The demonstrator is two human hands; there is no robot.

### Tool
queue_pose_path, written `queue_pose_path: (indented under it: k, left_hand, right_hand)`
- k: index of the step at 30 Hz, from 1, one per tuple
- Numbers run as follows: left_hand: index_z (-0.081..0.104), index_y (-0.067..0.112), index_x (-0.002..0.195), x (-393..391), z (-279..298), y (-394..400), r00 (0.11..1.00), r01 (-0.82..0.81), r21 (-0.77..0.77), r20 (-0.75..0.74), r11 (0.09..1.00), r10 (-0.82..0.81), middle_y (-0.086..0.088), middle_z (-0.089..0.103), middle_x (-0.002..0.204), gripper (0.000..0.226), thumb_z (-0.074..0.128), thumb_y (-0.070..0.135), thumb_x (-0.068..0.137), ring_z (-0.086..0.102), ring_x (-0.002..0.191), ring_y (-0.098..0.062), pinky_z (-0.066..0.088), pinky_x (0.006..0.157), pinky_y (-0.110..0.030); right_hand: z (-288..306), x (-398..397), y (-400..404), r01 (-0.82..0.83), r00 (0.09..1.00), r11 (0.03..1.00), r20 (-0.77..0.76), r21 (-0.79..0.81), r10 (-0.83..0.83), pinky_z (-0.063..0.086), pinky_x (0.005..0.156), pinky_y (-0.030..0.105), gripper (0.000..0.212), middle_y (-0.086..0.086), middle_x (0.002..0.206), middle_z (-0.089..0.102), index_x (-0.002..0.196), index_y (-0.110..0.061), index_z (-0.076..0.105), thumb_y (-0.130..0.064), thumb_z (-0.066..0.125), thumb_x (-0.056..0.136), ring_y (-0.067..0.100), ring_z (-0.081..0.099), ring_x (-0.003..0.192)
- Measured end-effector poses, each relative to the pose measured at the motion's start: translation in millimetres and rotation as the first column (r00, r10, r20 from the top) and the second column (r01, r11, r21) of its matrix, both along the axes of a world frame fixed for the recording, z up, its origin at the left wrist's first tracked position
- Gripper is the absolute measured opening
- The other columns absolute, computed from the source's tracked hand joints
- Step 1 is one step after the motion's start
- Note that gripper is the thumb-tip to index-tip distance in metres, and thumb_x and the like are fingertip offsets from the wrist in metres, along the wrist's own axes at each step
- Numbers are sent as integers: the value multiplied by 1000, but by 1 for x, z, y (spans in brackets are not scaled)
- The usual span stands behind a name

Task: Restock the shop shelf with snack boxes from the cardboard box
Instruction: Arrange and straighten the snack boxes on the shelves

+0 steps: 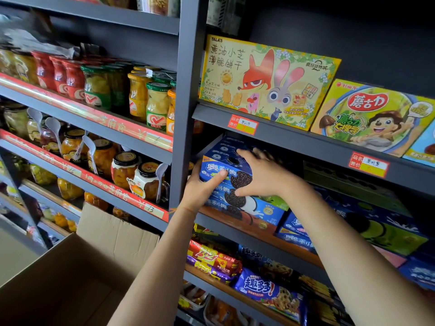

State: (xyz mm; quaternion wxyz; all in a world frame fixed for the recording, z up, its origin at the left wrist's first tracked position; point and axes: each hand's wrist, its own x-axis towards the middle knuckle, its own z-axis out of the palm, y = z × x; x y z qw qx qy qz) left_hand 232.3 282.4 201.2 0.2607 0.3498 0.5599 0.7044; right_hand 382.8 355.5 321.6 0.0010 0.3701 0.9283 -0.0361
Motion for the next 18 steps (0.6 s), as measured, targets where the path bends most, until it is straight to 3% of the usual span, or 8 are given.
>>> queue_pose_path:
  k: [4, 8, 15, 18]
  left_hand:
    - [48, 18, 137, -7, -1, 2, 995, 53, -8, -89, 999, -53, 15, 70, 106, 82, 86, 42, 69, 68, 90, 5, 53, 74, -12]
    - [37, 12, 146, -12, -4, 4, 989, 96, 4, -110, 995, -95, 9, 68, 113, 86, 83, 29, 75, 68, 93, 4, 52, 73, -12]
    - [49, 10, 134, -20, -3, 7, 970, 223, -15, -93, 975, -223, -6, 71, 119, 93, 90, 45, 59, 69, 108, -21, 55, 88, -33]
    - [52, 9, 131, -20, -5, 6, 966, 236, -23, -109, 972, -237, -5, 71, 118, 90, 90, 45, 58, 68, 109, -20, 54, 87, -29]
  right_hand:
    - [0, 0, -1, 4, 1000, 1000, -2, 2, -4, 11, 123, 50, 118, 10, 166, -4, 156, -42, 1, -54, 81, 69, 33, 0, 153]
    - [0, 0, 1, 4, 1000, 1000, -3, -1, -4, 11, 122, 52, 118, 11, 166, -4, 156, -42, 2, -54, 80, 69, 33, -1, 153]
    - [0, 0, 1, -2, 1000, 1000, -6, 8, 2, 10, 122, 53, 117, 10, 166, -3, 155, -43, 3, -53, 80, 68, 33, 1, 153]
    - [0, 1, 1, -8, 1000, 1000, -8, 19, 8, 10, 122, 53, 116, 9, 166, -2, 155, -43, 4, -53, 80, 68, 33, 2, 153]
